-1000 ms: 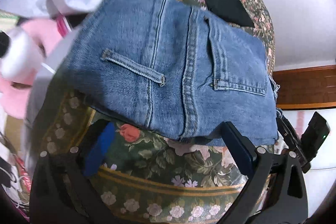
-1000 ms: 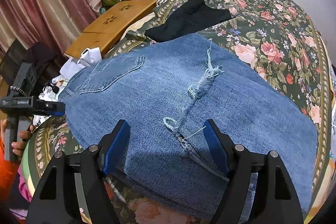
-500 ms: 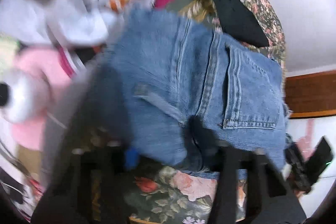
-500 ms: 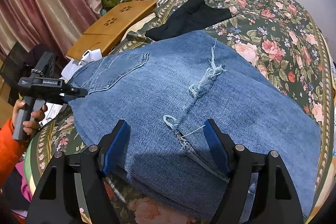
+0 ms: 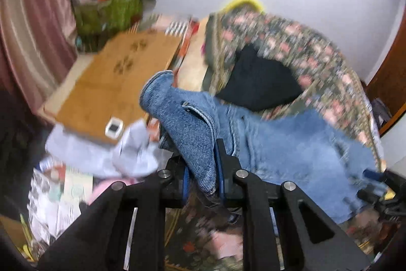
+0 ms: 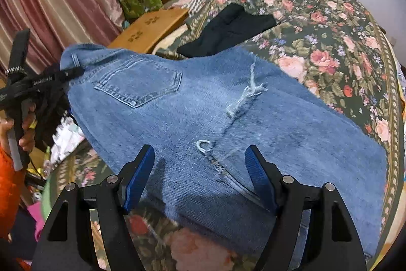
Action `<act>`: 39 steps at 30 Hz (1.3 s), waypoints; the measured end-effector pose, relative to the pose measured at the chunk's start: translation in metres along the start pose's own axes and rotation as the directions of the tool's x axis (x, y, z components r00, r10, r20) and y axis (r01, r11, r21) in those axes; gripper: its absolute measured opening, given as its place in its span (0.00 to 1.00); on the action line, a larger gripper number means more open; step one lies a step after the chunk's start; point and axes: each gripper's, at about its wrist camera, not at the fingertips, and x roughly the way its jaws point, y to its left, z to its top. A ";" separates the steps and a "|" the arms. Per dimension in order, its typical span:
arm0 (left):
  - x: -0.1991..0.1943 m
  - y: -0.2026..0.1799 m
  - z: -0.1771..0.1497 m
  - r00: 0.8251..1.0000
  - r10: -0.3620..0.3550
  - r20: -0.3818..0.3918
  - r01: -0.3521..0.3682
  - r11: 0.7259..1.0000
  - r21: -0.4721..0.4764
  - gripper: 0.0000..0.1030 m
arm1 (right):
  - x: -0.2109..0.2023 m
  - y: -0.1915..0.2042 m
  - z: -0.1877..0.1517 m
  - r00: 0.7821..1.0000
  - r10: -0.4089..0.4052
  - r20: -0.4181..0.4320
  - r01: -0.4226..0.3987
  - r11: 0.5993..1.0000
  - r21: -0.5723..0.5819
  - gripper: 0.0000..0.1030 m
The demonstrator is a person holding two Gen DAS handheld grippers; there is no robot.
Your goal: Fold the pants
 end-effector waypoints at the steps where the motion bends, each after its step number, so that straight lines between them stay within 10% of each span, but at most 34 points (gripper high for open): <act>1: -0.010 -0.010 0.011 0.999 -0.004 0.036 0.003 1.000 0.015 0.16 | -0.006 -0.004 -0.001 1.000 0.001 0.015 -0.002 1.000 0.010 0.69; 10: -0.066 -0.122 0.065 0.972 -0.107 0.209 0.074 0.985 0.158 0.16 | -0.062 -0.079 -0.032 0.991 -0.103 0.080 0.093 0.988 0.126 0.69; 18: -0.087 -0.238 0.080 0.941 -0.266 0.210 0.202 0.938 0.282 0.14 | -0.088 -0.162 -0.090 0.975 -0.222 0.032 0.204 0.937 0.282 0.69; 28: -0.057 -0.377 0.053 0.910 -0.411 0.056 0.355 0.841 0.409 0.13 | -0.076 -0.192 -0.119 0.993 -0.115 0.030 0.095 0.918 0.385 0.69; 39: 0.012 -0.460 -0.024 0.852 -0.436 -0.289 0.523 0.731 0.438 0.13 | -0.076 -0.194 -0.125 0.994 -0.098 0.047 0.072 0.918 0.391 0.69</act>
